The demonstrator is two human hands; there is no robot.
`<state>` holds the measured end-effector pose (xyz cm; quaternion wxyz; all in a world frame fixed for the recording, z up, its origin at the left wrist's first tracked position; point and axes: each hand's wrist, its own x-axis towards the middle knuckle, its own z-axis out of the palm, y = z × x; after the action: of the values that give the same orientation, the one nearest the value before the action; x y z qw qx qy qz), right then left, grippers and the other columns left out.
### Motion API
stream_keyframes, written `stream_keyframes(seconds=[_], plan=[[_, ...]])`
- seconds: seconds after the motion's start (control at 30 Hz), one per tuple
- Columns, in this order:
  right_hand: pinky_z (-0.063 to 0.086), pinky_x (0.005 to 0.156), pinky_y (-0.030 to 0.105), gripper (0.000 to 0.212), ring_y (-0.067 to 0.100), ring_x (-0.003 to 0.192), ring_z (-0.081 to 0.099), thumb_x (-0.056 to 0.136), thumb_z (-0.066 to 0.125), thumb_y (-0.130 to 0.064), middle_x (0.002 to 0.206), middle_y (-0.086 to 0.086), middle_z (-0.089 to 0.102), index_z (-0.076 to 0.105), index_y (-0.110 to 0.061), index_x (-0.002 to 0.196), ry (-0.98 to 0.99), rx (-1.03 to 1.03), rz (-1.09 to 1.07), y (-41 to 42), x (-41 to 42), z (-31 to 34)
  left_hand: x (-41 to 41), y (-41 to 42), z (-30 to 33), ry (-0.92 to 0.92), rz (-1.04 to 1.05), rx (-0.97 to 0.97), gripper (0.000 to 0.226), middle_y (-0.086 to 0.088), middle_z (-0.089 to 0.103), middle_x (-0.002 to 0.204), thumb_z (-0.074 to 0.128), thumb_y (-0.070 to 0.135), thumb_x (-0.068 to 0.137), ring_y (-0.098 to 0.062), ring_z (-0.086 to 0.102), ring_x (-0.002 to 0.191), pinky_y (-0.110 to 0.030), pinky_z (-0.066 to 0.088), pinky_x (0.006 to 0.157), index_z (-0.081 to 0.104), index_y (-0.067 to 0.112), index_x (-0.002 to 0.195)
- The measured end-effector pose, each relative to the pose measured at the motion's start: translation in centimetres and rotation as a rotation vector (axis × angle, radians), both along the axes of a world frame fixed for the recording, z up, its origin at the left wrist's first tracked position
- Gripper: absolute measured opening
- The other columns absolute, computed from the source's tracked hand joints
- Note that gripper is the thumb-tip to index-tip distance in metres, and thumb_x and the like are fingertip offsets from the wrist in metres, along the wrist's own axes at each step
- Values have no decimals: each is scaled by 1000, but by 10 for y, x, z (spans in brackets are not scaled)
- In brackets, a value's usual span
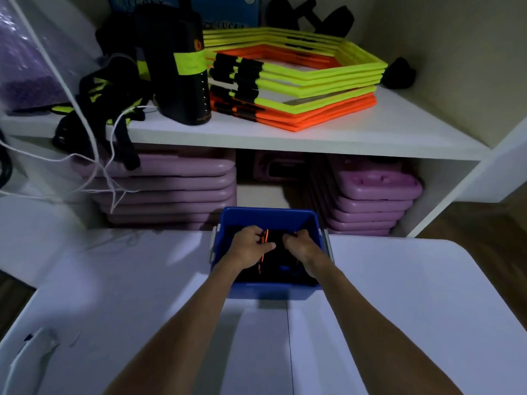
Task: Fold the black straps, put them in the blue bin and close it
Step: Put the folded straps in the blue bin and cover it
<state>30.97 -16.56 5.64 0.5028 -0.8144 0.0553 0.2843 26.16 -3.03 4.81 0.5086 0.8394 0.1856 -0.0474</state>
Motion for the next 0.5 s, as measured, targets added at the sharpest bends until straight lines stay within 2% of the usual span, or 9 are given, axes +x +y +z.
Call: stream_keyframes(seconds=[0.07, 0.17, 0.27, 0.33, 0.4, 0.43, 0.5], plan=[[45, 80, 31, 53, 23, 96, 54, 93, 48, -22, 110, 9, 54, 27, -4, 137, 49, -73, 29, 3, 7, -14, 10, 1, -16, 58, -67, 95, 35, -8, 65, 111, 72, 21, 80, -18, 60, 100, -27, 48, 88, 62, 7, 111], [44, 82, 31, 50, 24, 100, 54, 92, 49, -15, 115, 10, 54, 27, -8, 137, 37, -70, 41, 3, 15, -32, 17, -3, -28, 57, -121, 108, 18, -9, 67, 99, 70, 16, 82, -19, 62, 90, -28, 50, 83, 64, 11, 98], [45, 70, 26, 42, 15, 88, 56, 93, 48, -11, 103, 2, 57, 32, -13, 132, -7, 35, -21, -2, 21, -39, 19, -7, -31, -40, -66, 53, 35, 4, 60, 105, 71, 14, 81, -9, 54, 102, -22, 41, 92, 61, 14, 115], [44, 64, 24, 45, 11, 83, 55, 94, 48, -13, 96, -1, 56, 31, -13, 135, 4, 41, -3, -6, 22, -42, 17, -7, -36, -42, -37, 38, 39, 3, 60, 109, 71, 16, 81, -10, 54, 105, -23, 41, 94, 60, 16, 118], [45, 69, 25, 53, 15, 85, 56, 94, 49, -16, 98, 3, 58, 28, -8, 142, 76, -69, 84, -7, 20, -48, 11, -8, -44, 48, -113, 87, 31, -1, 64, 102, 69, 18, 82, -14, 61, 96, -26, 48, 88, 61, 16, 112], [44, 71, 26, 51, 17, 84, 57, 94, 50, -16, 96, 6, 58, 34, -3, 141, 109, -168, 162, -7, 18, -51, 8, -10, -46, 107, -180, 143, 26, -4, 66, 98, 68, 18, 83, -18, 63, 92, -29, 51, 84, 62, 15, 108], [45, 71, 28, 32, 19, 81, 58, 94, 51, -19, 91, 9, 59, 54, -1, 120, 126, -332, 301, -5, 15, -53, 7, -17, -46, 183, -290, 290, 24, -11, 66, 99, 64, 19, 85, -25, 64, 92, -31, 51, 79, 61, 10, 107]])
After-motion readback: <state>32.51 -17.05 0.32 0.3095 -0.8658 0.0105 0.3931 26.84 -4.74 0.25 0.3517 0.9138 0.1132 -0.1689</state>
